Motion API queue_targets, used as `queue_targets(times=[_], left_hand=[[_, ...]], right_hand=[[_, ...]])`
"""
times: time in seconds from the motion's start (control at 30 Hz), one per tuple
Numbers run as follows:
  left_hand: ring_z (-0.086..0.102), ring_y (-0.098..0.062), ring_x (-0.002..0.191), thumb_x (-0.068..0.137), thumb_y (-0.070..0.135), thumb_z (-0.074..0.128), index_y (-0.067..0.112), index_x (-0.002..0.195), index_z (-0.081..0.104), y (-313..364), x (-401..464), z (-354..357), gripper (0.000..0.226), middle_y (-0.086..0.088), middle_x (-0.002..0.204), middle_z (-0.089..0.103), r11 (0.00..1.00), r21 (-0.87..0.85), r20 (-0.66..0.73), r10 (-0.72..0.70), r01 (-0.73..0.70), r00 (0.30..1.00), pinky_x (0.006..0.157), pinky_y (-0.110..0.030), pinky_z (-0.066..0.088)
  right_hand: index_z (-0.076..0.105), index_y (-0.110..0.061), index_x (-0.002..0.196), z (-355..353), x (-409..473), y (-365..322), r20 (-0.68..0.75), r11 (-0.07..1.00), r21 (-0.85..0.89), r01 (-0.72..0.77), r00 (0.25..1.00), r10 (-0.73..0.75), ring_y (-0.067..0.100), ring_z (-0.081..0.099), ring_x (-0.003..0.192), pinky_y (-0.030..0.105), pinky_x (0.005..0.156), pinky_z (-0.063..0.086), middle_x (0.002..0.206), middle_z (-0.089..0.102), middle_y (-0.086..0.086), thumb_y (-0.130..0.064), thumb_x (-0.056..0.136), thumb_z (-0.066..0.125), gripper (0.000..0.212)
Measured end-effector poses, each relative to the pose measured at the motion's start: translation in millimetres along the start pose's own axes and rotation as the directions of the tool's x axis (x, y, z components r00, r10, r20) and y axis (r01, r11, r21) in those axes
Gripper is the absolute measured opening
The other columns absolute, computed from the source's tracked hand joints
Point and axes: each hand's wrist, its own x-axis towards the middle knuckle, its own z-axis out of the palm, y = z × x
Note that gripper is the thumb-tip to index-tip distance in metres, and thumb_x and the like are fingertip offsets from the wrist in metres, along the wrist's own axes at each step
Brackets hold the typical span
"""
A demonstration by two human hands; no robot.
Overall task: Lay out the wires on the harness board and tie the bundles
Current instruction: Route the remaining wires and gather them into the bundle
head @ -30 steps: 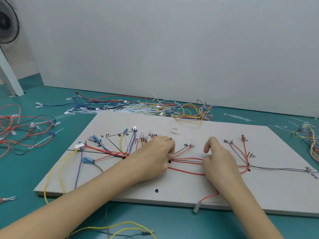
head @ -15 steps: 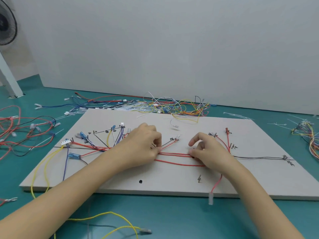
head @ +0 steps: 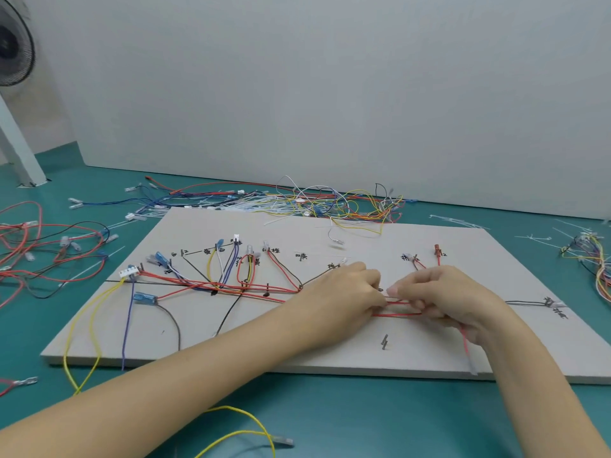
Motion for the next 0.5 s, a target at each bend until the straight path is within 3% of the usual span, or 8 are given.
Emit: queue_targets(times=[0.13,0.2,0.27,0.37,0.43,0.5], left_hand=[[0.051,-0.028,0.089,0.095,0.009,0.046,0.01,0.098,0.07,-4.0,4.0,-0.1,0.025,-0.008,0.093,0.054,0.992,-0.101,0.023,-0.071,0.073,0.997,0.072,-0.043,0.047],[0.052,-0.029,0.088,0.095,0.009,0.047,0.009,0.095,0.07,-3.6,5.0,1.5,0.024,-0.009,0.091,0.054,0.992,-0.105,0.006,-0.069,0.069,0.998,0.071,-0.043,0.047],[0.051,-0.028,0.089,0.095,0.01,0.047,0.008,0.093,0.07,-2.5,4.5,4.7,0.023,-0.008,0.092,0.054,0.994,-0.089,-0.032,-0.066,0.063,0.997,0.071,-0.042,0.046],[0.047,-0.026,0.09,0.096,0.011,0.047,0.008,0.093,0.07,0.0,3.9,6.2,0.024,-0.008,0.094,0.052,0.997,-0.057,-0.081,-0.059,0.055,0.995,0.07,-0.041,0.043],[0.045,-0.025,0.09,0.095,0.009,0.047,0.007,0.091,0.069,2.1,5.3,4.8,0.022,-0.007,0.094,0.05,0.998,-0.023,-0.084,-0.061,0.059,0.995,0.068,-0.039,0.04],[0.043,-0.025,0.091,0.094,0.007,0.047,0.007,0.091,0.067,4.1,7.2,3.7,0.021,-0.006,0.095,0.048,0.997,0.001,-0.057,-0.075,0.075,0.996,0.069,-0.04,0.041]], right_hand=[[0.066,-0.011,0.076,-6.6,2.2,-2.9,0.101,0.888,0.455,-0.074,0.994,0.031,0.002,0.027,0.035,0.013,0.028,0.022,0.049,0.037,-0.007,-0.015,0.071,0.072,0.008],[0.074,-0.005,0.079,-6.7,1.5,-3.8,0.132,0.811,0.579,-0.079,0.991,0.002,0.004,0.043,0.039,0.013,0.033,0.036,0.054,0.054,-0.001,-0.014,0.069,0.07,0.014],[0.078,-0.005,0.075,-5.0,1.9,-3.5,0.149,0.776,0.626,-0.075,0.989,-0.024,0.01,0.059,0.05,0.014,0.043,0.048,0.075,0.071,0.009,-0.013,0.071,0.066,0.015],[0.076,-0.003,0.09,-5.5,4.6,-1.7,0.147,0.754,0.655,-0.05,0.987,-0.062,0.012,0.07,0.067,0.015,0.047,0.052,0.102,0.074,0.012,-0.005,0.086,0.051,0.026],[0.071,-0.006,0.101,-7.7,5.3,-1.0,0.08,0.822,0.57,0.027,0.993,-0.087,0.006,0.069,0.068,0.013,0.049,0.051,0.105,0.074,0.007,-0.006,0.088,0.057,0.019],[0.07,-0.004,0.099,-10.7,7.1,2.0,-0.038,0.87,0.481,0.108,0.994,-0.103,0.005,0.063,0.055,0.013,0.044,0.047,0.092,0.076,0.008,-0.014,0.085,0.066,0.018]])
